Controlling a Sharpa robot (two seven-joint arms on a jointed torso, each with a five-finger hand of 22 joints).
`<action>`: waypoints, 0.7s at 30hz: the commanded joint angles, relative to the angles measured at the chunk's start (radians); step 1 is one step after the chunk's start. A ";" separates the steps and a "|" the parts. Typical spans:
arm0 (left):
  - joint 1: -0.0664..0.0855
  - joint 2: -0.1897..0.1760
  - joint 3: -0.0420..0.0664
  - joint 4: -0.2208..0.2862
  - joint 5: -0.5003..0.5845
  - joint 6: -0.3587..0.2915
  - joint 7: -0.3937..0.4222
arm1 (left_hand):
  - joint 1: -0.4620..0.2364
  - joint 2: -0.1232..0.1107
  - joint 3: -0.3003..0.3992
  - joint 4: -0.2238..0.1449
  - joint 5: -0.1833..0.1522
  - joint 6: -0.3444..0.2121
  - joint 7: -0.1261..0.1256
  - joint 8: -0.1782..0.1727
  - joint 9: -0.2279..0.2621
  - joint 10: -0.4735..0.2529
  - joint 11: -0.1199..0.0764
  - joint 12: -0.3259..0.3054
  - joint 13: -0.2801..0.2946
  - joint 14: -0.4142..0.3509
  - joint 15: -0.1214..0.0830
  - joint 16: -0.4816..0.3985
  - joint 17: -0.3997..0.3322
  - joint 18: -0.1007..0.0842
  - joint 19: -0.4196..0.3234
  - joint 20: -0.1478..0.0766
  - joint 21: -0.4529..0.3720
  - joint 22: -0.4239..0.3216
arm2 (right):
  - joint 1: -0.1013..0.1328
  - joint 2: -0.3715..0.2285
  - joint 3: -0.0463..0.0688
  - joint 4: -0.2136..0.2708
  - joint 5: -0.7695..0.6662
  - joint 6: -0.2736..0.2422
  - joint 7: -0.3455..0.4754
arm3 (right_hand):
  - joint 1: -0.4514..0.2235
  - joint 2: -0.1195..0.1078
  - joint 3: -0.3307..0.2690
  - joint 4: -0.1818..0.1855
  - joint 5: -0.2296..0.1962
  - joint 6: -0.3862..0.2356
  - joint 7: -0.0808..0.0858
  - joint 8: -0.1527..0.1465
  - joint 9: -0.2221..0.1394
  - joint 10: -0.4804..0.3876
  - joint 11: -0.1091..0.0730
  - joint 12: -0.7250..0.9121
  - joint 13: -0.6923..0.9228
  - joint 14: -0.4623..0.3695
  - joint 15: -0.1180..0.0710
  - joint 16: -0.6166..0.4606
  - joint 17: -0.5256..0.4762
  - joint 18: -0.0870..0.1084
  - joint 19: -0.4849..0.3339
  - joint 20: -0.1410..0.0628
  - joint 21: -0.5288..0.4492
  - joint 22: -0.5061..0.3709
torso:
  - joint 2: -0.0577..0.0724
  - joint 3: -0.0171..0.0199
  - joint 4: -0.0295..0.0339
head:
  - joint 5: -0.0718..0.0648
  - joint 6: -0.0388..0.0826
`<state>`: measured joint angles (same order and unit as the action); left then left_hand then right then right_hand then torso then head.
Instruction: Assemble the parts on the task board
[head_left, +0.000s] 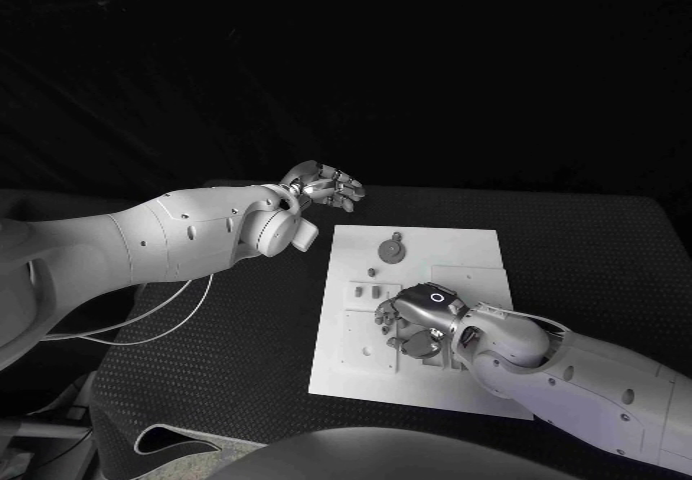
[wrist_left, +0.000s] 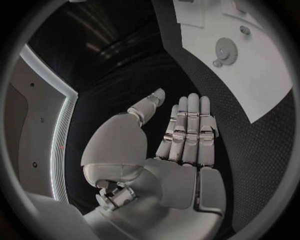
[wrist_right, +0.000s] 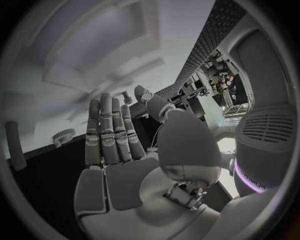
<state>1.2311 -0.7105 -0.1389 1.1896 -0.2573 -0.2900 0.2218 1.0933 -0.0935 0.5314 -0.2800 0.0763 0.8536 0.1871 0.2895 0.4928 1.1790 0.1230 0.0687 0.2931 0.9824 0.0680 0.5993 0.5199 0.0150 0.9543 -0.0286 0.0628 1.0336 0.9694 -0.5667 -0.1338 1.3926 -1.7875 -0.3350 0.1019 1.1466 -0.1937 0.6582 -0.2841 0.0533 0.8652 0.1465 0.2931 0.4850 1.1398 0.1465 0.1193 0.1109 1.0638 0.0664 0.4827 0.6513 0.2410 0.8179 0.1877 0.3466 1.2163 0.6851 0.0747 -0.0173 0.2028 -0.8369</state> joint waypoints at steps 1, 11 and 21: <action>0.002 0.001 0.001 0.001 0.005 0.004 0.008 | -0.012 -0.001 -0.008 -0.001 0.003 -0.008 -0.001 0.002 -0.001 -0.006 -0.003 0.001 -0.001 0.009 0.001 -0.005 0.002 -0.004 0.005 -0.001 0.004 -0.001 | -0.002 -0.006 0.000 0.009 0.000 -0.030 -0.012 | 0.002 -0.010 -0.001 0.003 -0.003 -0.005 0.003 -0.004 -0.002 -0.007 0.001 -0.004 0.002 -0.007 0.000 -0.004 0.002 0.005 -0.009 -0.001 -0.005 0.005 | 0.000 0.0008 -0.0003 | 0.000 0.001; 0.002 0.000 0.001 -0.003 0.005 0.003 0.009 | -0.012 -0.001 -0.008 -0.001 0.003 -0.008 -0.001 0.002 -0.001 -0.006 -0.003 0.001 -0.001 0.009 0.001 -0.006 0.003 -0.004 0.005 -0.001 0.004 -0.002 | 0.014 -0.033 0.001 0.046 0.007 -0.062 -0.009 | 0.012 -0.007 0.010 0.004 -0.003 0.000 0.017 0.000 -0.002 -0.007 0.001 -0.005 0.006 -0.006 -0.001 -0.005 0.011 0.006 -0.012 -0.002 -0.001 0.020 | -0.001 0.0018 -0.0003 | -0.007 0.009; 0.002 0.004 0.001 -0.022 0.005 0.004 0.020 | -0.012 -0.001 -0.008 -0.001 0.003 -0.007 -0.002 0.003 -0.001 -0.005 -0.004 0.001 -0.001 0.009 0.001 -0.007 0.004 -0.004 0.005 -0.001 0.004 -0.003 | 0.127 -0.121 0.031 0.132 0.116 0.000 -0.011 | 0.012 0.012 0.015 0.008 -0.003 0.009 0.022 0.007 -0.003 0.028 -0.017 0.012 0.021 0.041 -0.026 0.016 0.037 0.019 0.029 -0.006 0.022 0.046 | -0.004 0.0009 -0.0063 | -0.031 0.040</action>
<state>1.2314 -0.7093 -0.1391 1.1690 -0.2571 -0.2899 0.2240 1.0933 -0.0935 0.5286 -0.2828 0.0763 0.8536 0.1871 0.2894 0.4928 1.1790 0.1230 0.0687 0.2932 0.9824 0.0680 0.5993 0.5226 0.0150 0.9543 -0.0286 0.0628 1.0317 1.0865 -0.6780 -0.1033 1.5126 -1.7401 -0.3757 0.0927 1.1588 -0.1896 0.6695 -0.2786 0.0533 0.8696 0.1646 0.2931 0.4838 1.1621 0.1289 0.1265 0.1314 1.0989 0.0404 0.4948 0.6863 0.2410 0.8419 0.1824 0.3618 1.2610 0.6828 0.0762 -0.0209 0.1774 -0.8041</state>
